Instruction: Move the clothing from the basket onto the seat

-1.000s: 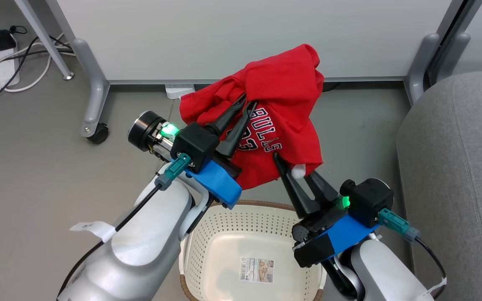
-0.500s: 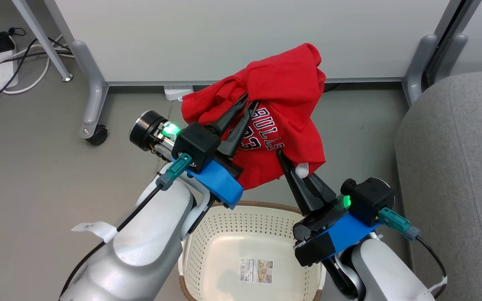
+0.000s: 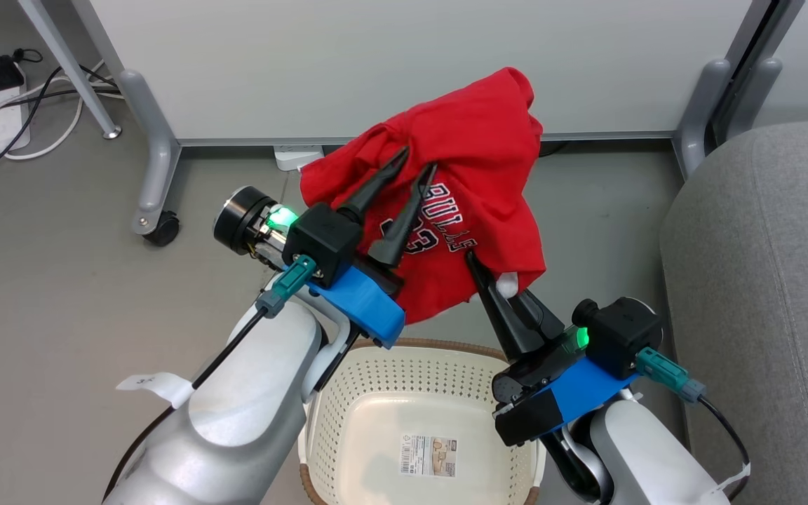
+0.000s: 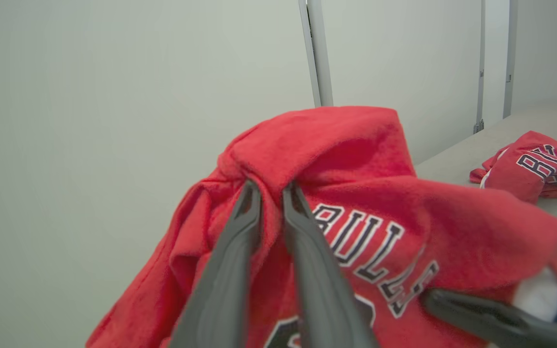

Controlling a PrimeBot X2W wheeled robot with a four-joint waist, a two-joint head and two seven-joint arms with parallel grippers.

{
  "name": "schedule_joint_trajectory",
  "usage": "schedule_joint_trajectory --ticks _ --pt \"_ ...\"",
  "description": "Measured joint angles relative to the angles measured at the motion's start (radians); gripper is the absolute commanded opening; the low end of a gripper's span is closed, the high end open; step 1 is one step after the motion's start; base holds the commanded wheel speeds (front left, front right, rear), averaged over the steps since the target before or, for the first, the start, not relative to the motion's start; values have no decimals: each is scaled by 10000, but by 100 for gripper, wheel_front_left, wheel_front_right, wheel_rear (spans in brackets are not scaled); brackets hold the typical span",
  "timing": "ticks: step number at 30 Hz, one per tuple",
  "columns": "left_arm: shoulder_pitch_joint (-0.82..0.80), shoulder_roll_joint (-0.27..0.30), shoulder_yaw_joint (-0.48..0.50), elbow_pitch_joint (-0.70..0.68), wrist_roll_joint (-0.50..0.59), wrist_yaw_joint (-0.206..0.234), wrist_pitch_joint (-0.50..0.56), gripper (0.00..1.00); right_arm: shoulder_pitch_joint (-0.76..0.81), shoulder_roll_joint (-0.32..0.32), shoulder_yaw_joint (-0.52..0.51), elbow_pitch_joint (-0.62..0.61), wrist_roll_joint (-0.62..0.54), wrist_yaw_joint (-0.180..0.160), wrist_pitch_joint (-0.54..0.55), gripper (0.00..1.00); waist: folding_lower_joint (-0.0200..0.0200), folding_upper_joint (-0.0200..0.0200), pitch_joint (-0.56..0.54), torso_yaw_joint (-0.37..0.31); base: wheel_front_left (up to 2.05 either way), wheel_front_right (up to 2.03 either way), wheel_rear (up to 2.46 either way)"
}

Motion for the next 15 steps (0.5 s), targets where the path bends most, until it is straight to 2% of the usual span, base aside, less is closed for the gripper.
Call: schedule_joint_trajectory --ticks 15 --pt "146 -67 217 -117 213 -19 0 100 78 0 -203 50 -102 0 0 0 0 0 -85 5 0 0 0"
